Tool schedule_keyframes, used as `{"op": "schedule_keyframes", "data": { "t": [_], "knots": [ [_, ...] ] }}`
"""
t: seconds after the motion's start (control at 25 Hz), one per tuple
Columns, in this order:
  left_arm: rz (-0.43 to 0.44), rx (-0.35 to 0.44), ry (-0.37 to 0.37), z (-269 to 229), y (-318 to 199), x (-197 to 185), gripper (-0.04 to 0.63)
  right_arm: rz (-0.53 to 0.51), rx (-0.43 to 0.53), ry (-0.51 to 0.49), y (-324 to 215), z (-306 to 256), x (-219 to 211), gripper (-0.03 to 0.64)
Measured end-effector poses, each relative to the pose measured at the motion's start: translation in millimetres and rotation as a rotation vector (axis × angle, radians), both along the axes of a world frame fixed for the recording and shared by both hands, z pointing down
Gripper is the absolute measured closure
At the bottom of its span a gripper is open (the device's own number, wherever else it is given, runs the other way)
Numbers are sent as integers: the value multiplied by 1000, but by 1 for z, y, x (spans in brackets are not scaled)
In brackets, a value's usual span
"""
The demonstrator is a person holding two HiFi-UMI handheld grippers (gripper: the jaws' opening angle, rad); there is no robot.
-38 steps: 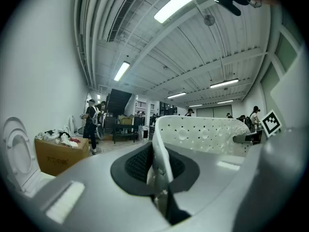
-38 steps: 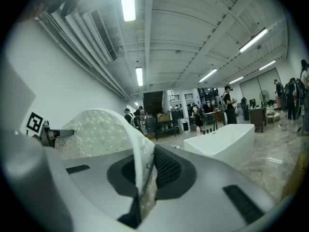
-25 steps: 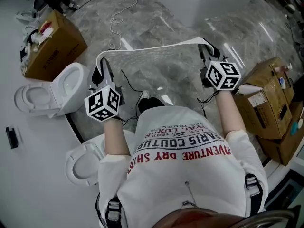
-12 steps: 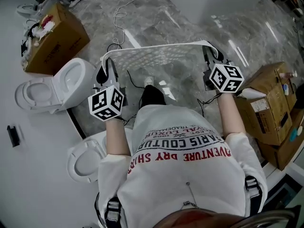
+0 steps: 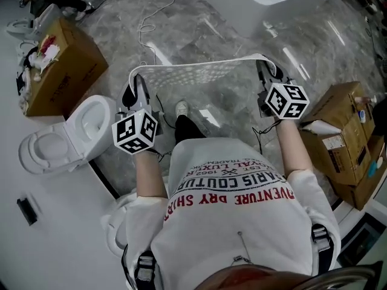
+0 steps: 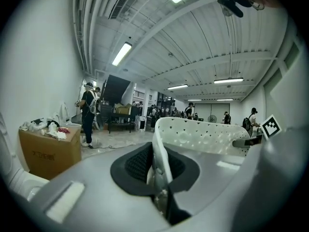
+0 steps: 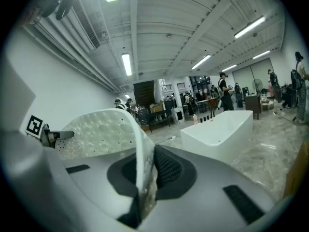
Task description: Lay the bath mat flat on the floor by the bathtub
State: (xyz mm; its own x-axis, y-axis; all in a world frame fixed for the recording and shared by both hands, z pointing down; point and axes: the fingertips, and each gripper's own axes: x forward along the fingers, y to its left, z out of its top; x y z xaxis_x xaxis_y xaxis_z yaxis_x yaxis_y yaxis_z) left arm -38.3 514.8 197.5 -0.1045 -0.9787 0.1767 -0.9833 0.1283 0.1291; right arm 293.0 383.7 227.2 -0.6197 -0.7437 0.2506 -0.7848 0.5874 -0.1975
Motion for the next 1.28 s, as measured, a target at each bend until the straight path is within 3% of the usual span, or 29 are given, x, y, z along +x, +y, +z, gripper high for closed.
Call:
{"op": "schedule_keyframes", "data": {
  "t": [0.36, 0.56, 0.84, 1.28],
  "knots": [
    [106, -6, 13, -10, -129, -130, 578, 118, -26, 5, -94, -3, -116, 601],
    [173, -25, 8, -6, -187, -173, 578, 183, -76, -21, -136, 7, -160, 601],
    [229, -82, 19, 17, -261, -192, 578, 238, -149, -17, -189, 32, -179, 601],
    [286, -158, 20, 40, -417, -191, 578, 278, -162, -32, -316, 60, -164, 601]
  ]
}}
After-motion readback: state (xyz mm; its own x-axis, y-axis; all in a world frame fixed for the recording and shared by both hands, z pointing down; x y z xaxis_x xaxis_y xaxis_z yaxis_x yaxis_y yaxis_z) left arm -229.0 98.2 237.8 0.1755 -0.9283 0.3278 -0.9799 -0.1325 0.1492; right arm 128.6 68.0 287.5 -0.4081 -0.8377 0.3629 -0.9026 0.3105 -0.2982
